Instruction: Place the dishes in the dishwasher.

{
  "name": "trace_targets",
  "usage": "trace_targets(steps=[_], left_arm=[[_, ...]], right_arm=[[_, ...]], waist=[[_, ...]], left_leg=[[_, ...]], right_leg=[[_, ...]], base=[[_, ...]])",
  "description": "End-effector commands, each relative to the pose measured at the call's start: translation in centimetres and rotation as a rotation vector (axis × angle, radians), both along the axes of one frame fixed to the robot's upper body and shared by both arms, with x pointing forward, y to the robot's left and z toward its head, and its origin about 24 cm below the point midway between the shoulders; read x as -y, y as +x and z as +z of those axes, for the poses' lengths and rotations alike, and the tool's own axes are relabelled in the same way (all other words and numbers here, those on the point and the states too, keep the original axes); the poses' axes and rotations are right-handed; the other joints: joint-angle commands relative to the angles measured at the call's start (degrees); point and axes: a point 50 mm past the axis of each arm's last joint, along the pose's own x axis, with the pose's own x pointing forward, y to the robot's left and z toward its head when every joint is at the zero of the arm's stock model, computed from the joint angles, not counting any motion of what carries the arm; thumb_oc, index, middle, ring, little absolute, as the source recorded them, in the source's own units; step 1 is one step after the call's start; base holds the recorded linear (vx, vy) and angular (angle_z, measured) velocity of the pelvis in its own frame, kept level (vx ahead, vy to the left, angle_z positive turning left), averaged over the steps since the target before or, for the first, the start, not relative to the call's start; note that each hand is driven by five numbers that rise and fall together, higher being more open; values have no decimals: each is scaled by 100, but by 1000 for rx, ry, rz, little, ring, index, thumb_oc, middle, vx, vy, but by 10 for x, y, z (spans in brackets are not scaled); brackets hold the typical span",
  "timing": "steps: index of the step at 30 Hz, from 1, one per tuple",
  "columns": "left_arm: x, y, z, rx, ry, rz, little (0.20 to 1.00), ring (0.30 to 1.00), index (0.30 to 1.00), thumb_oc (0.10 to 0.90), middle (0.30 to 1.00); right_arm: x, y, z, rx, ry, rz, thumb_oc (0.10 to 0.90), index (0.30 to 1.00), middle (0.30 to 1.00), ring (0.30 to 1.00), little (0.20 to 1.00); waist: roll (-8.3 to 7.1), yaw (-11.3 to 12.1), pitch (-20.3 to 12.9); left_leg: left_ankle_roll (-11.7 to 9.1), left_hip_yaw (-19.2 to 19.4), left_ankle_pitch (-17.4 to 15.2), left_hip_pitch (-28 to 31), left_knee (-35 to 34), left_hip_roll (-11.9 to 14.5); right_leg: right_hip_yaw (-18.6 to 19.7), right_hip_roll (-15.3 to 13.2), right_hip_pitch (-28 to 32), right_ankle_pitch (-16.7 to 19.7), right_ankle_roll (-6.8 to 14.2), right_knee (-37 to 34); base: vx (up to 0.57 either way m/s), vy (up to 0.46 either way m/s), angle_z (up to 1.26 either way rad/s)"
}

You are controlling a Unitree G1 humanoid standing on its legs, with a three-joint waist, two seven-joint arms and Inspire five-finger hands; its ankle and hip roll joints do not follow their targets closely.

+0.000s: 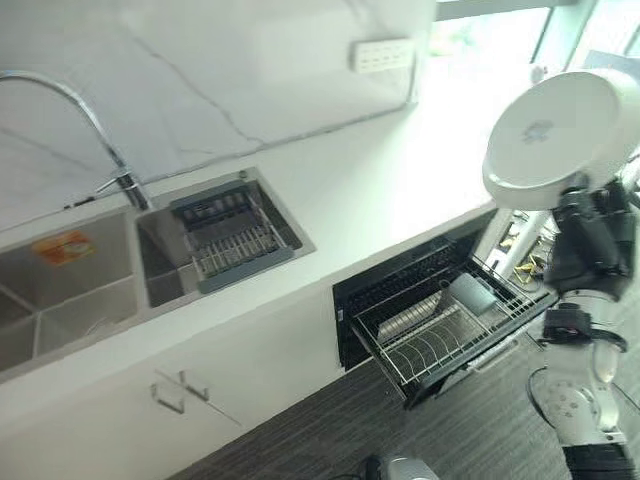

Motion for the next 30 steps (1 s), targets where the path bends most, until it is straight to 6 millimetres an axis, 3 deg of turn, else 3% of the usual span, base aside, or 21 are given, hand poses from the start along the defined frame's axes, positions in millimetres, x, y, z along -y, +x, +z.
trace_targets(steps=[1, 8, 11, 21, 30], left_arm=[[-7, 2, 1, -7, 33, -58, 900, 900, 900, 800, 900], [-5, 6, 1, 0, 19, -103, 900, 900, 900, 800, 900], [-5, 6, 1, -2, 14, -88, 900, 900, 900, 800, 900], [-10, 3, 2, -20, 30, -71, 900, 900, 900, 800, 900], [-15, 11, 4, 5, 64, -105, 900, 900, 900, 800, 900]], right_arm=[[0, -7, 71, 386, -62, 0, 400, 300, 300, 300, 300], [20, -16, 52, 291, -41, -59, 400, 300, 300, 300, 300], [26, -16, 32, 211, -7, -74, 400, 300, 300, 300, 300], [23, -11, -5, 52, 36, -78, 400, 300, 300, 300, 300], [14, -1, -33, -91, 59, -64, 400, 300, 300, 300, 300]], waist=[[-236, 145, -38], [-200, -111, -88], [-190, -199, -120], [-186, -142, -88], [-170, 57, -40]], left_leg=[[-93, -155, -1095, 161, 524, 83], [-119, 26, -1102, 205, 524, 180], [-87, 105, -1145, 232, 524, 165], [-14, 65, -1212, 216, 524, 91], [46, -152, -1265, 158, 524, -40]], right_leg=[[233, -304, 308, -406, 700, -265], [354, -295, 215, -343, 714, -265], [380, -348, 145, -303, 740, -265], [271, -454, 125, -273, 788, -265], [100, -537, 161, -284, 805, -265]], base=[[-76, -16, -40], [-40, 1, -23], [-12, -4, -27], [3, -4, -1], [51, -4, 18]])
